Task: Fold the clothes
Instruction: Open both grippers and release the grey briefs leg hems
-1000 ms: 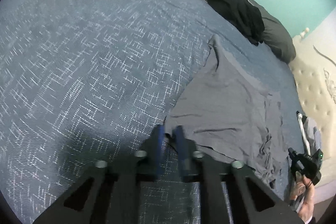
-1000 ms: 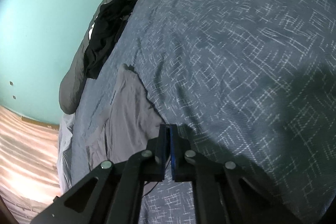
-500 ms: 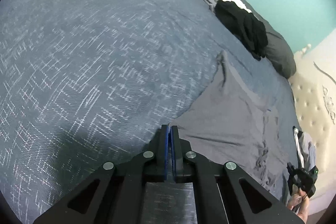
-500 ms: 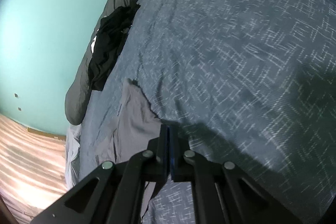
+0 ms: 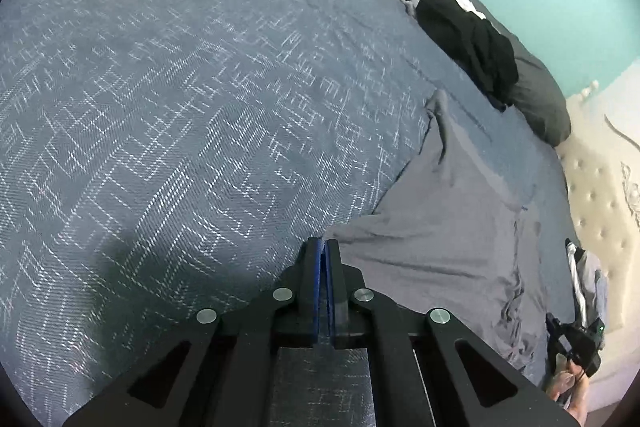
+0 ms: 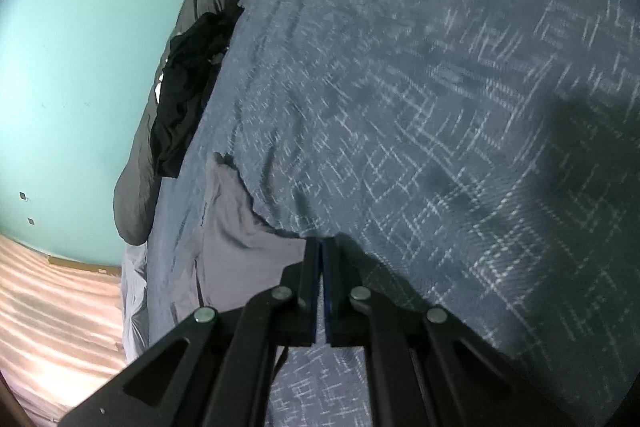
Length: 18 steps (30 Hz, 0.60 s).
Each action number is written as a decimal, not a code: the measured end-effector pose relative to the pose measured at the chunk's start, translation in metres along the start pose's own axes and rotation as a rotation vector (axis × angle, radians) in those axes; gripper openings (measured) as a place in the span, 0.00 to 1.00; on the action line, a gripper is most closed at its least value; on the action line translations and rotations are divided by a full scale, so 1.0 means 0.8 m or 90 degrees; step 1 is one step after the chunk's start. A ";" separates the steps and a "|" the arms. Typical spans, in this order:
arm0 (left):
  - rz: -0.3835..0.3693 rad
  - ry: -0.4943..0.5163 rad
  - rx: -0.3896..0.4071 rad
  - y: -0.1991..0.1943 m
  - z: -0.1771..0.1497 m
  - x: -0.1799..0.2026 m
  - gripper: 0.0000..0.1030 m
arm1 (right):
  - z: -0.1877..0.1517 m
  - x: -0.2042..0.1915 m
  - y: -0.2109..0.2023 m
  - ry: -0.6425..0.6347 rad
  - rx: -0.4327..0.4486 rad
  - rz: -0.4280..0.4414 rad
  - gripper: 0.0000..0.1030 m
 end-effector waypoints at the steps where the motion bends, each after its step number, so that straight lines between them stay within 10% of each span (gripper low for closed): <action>1: 0.002 0.004 -0.001 0.000 0.000 0.000 0.02 | -0.001 0.001 0.001 0.000 -0.003 -0.001 0.02; 11: 0.014 0.024 -0.009 0.004 0.003 0.007 0.04 | 0.002 -0.001 0.005 -0.002 -0.025 -0.015 0.03; 16: 0.006 0.022 -0.001 -0.012 0.001 0.009 0.26 | 0.005 -0.002 -0.008 -0.039 0.008 -0.071 0.05; 18: 0.006 0.022 0.008 -0.025 -0.002 0.010 0.32 | 0.004 0.000 -0.017 -0.040 0.013 -0.063 0.23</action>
Point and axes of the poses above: each gripper's, at about its wrist camera, not at the fingertips, and y roughly the way its jaws point, x to its right, z to its top, the point moved 7 cm from there along y, roughly the way its jaws point, and after that the axes turned 15 degrees about -z, right-handed, at the moved point
